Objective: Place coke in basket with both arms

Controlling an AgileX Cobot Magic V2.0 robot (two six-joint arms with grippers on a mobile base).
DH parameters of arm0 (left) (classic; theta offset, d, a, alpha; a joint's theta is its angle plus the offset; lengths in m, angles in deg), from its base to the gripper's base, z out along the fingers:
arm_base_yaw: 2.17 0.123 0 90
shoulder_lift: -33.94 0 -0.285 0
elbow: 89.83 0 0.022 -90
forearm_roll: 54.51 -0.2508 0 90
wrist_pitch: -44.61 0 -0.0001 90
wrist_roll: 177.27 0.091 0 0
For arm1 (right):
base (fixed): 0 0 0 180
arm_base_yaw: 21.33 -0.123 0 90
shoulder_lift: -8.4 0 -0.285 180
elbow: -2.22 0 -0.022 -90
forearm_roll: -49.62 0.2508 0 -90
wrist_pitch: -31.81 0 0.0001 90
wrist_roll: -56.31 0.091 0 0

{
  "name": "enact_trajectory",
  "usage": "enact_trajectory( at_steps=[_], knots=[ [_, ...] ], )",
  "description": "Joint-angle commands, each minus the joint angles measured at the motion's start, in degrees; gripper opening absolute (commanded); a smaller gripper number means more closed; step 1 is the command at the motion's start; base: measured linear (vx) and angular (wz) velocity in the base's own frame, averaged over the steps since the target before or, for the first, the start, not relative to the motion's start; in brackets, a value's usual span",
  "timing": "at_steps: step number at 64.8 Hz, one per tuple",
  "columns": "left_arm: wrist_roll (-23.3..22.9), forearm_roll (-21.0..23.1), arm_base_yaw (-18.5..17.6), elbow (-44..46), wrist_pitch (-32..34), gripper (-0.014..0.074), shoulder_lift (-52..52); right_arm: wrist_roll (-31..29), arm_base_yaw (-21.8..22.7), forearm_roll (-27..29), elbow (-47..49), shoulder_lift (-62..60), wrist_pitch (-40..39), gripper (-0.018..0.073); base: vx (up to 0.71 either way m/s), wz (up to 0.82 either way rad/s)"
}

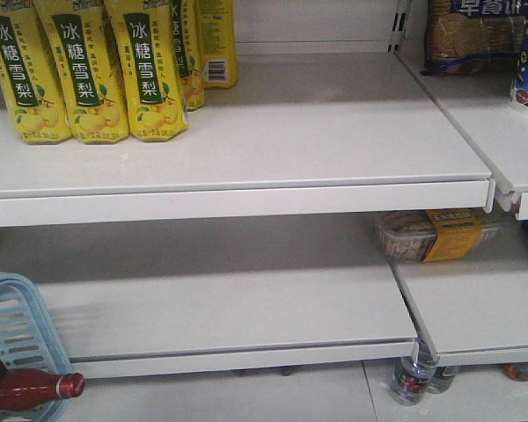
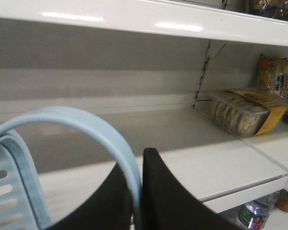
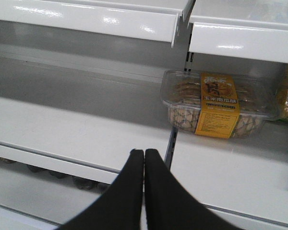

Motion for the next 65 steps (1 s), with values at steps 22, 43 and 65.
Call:
enact_trajectory(
  at_steps=[22,43,65],
  knots=[
    [4.4,-2.5,6.6,-0.5,4.4,-0.0006,7.2,0.0,0.2,-2.7,1.3,0.9,-3.5,-0.0006,0.0,0.0],
    [4.3,-2.0,17.4,-0.5,-3.4,-0.0006,13.8,-0.1,0.2,-2.6,1.3,0.9,-3.5,-0.0006,0.0,0.0],
    [4.3,-1.5,23.4,-0.5,-3.2,-0.0006,13.8,-0.1,0.2,-2.6,1.3,0.9,-3.5,-0.0006,0.0,0.0]
  ],
)
